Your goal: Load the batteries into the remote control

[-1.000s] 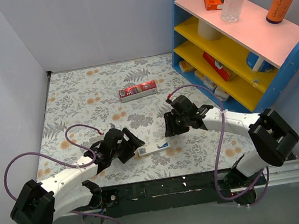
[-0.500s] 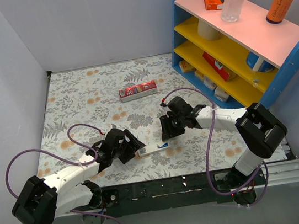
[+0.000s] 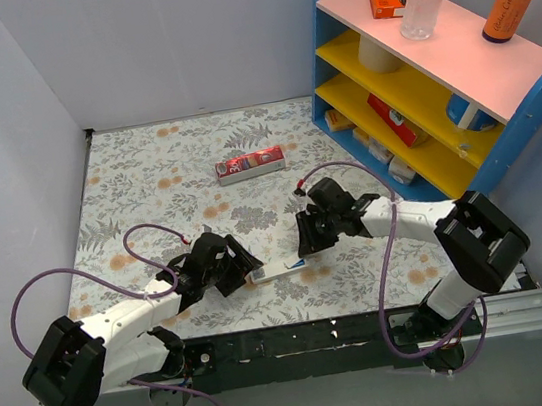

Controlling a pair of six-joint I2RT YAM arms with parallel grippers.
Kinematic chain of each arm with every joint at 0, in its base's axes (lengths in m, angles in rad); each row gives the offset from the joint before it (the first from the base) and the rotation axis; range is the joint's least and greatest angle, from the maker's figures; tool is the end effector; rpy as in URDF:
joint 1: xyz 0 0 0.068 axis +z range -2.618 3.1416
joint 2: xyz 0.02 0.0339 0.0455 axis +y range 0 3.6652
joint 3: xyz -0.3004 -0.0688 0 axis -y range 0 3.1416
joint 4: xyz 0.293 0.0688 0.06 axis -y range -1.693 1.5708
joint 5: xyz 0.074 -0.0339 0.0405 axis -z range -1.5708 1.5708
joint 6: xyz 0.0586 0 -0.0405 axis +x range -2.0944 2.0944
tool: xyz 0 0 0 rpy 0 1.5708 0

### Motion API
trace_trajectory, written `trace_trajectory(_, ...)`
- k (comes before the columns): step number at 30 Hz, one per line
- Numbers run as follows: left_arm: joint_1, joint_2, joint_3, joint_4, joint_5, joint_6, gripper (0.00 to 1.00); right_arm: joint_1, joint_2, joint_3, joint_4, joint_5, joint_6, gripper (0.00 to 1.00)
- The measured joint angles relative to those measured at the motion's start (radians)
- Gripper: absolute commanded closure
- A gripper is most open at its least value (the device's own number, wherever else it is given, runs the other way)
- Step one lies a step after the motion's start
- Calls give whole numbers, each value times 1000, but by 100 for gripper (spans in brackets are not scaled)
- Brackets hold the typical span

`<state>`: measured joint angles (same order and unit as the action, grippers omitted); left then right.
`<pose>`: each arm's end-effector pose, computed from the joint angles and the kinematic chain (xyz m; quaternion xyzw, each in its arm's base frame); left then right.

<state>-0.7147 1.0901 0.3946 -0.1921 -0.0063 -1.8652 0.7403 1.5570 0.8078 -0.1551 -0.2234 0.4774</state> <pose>0.1726 -0.1493 0.1353 -0.5135 0.7900 -0.3210 0.0957 0.2514 0.2472 0.1552 -0.1592 0.9262 0.2723 0.2064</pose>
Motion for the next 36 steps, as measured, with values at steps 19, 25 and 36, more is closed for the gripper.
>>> trace_trajectory(19,0,2,0,5,0,0,35,-2,-113,-106,51,7,91,83)
trace_trajectory(25,0,9,0,6,0,0,35,-2,-164,-150,64,12,129,84)
trace_trajectory(36,0,22,1,21,22,0,36,-2,-178,-220,121,11,176,84)
